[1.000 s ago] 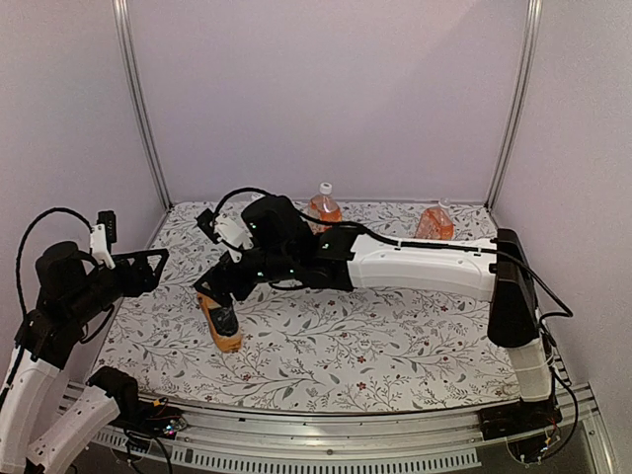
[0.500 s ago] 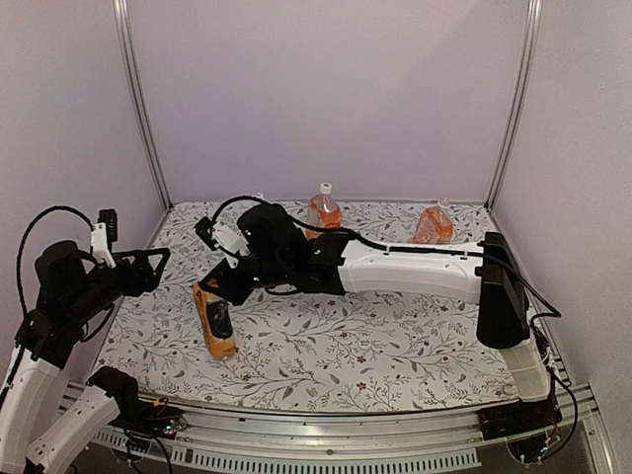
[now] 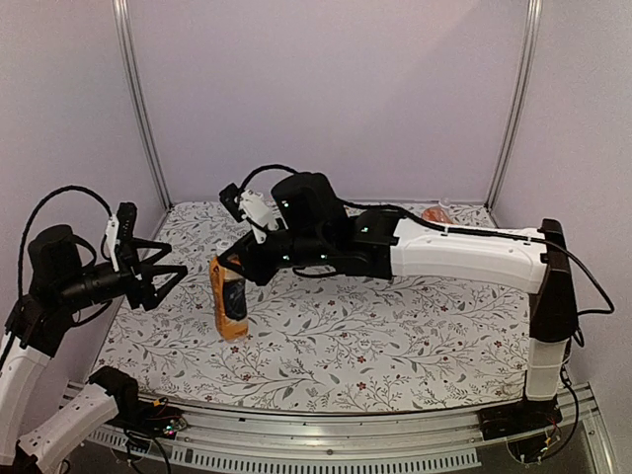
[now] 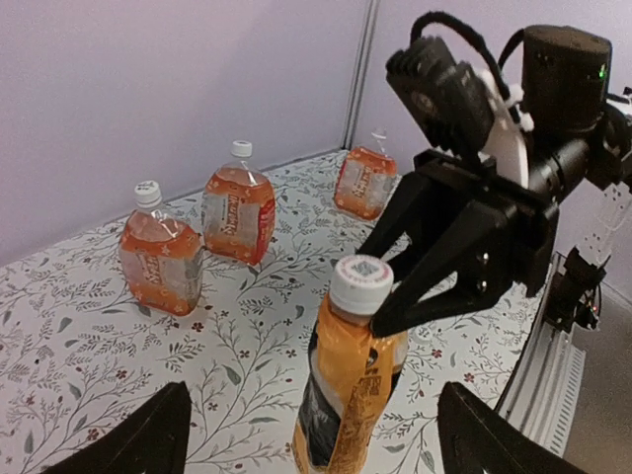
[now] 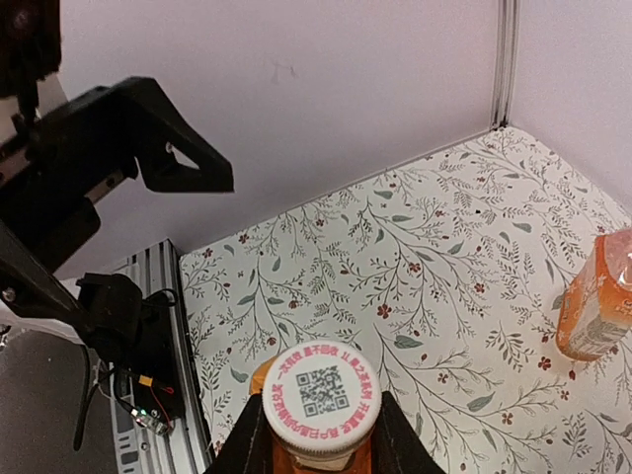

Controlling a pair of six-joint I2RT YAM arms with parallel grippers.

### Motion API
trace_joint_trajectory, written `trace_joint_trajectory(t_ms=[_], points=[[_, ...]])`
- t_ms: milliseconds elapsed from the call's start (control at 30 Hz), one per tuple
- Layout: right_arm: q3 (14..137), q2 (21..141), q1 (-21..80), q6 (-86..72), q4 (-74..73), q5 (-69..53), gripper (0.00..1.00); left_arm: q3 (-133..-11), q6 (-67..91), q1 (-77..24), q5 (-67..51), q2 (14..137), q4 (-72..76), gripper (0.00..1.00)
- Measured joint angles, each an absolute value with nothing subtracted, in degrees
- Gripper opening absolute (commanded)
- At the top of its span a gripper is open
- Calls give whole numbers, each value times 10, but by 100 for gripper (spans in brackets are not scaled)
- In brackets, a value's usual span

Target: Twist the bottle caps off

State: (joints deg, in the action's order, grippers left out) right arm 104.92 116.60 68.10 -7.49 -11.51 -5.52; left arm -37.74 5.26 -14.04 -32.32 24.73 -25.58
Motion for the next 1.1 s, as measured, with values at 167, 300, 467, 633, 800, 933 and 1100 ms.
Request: trace_joint_trajectory(t_ms=[167, 300, 467, 633, 800, 933, 1100], points=[[1006, 1040, 680, -103, -65, -15, 0, -448, -46, -223, -348, 340, -308, 90], [981, 983, 681, -128, -8, 2, 0, -499, -98, -292, -343, 418, -329, 89], [967, 975, 686, -142, 12, 10, 0, -546, -121, -334, -320, 478, -324, 81], [957, 975, 687, -153, 17, 11, 0, -554, -115, -350, -295, 505, -307, 70], [943, 974, 687, -160, 30, 12, 0, -554, -110, -352, -277, 513, -292, 55], [940, 974, 686, -166, 35, 12, 0, -554, -108, -353, -275, 517, -284, 39], [939, 974, 686, -171, 40, 17, 16, -555, -102, -352, -273, 518, -279, 23]])
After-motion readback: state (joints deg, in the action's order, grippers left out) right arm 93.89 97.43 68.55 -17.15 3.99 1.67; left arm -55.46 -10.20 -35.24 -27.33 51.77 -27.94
